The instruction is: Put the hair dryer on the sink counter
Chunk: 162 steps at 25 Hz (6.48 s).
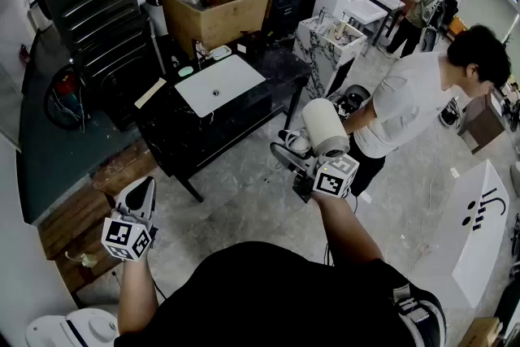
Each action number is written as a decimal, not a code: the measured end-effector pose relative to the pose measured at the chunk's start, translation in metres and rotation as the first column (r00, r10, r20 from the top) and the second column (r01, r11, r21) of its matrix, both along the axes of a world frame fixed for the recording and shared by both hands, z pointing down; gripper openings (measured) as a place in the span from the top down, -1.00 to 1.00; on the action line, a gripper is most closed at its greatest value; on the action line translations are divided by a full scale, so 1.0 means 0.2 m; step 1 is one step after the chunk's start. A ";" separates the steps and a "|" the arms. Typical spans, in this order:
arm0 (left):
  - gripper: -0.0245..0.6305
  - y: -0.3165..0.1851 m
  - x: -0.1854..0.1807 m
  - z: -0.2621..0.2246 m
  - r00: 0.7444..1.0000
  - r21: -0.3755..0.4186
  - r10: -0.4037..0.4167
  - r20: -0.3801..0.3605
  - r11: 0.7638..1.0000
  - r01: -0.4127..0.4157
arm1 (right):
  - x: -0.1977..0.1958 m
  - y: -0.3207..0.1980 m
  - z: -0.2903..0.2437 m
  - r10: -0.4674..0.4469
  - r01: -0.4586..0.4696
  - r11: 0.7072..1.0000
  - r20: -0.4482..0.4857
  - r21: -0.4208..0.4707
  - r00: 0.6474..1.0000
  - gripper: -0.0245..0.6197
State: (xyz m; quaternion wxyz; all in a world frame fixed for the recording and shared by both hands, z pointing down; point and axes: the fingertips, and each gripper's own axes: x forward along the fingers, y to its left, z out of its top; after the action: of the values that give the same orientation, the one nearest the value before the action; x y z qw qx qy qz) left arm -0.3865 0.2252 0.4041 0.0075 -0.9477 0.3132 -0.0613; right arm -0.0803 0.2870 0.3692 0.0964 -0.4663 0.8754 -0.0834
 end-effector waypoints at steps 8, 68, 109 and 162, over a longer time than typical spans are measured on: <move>0.88 -0.05 0.19 0.00 1.000 -0.003 0.004 0.013 1.000 -0.004 | 0.21 -0.03 0.06 0.032 -0.032 0.999 -0.063 -0.005 0.998 0.32; 0.88 -0.76 1.16 0.19 0.962 -0.070 0.271 0.026 0.961 -0.268 | 0.86 -0.48 0.28 0.183 -0.193 0.972 -0.089 -0.130 0.979 0.32; 0.88 -2.24 1.42 0.25 0.929 -0.115 0.369 0.006 0.923 -0.366 | 0.99 -1.88 0.32 0.243 -0.265 0.946 -0.135 -0.184 0.961 0.32; 0.88 -2.43 1.48 0.19 0.999 -0.143 -0.036 0.008 0.989 0.037 | 1.49 -2.63 0.37 -0.036 -0.009 0.967 -0.173 -0.253 0.984 0.32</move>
State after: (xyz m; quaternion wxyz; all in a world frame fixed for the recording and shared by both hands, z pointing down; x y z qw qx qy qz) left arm -0.0907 -0.2604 0.4424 -0.0607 -0.9398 0.3251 -0.0863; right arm 0.2182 -0.2398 0.4427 -0.0423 -0.4744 0.8658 -0.1534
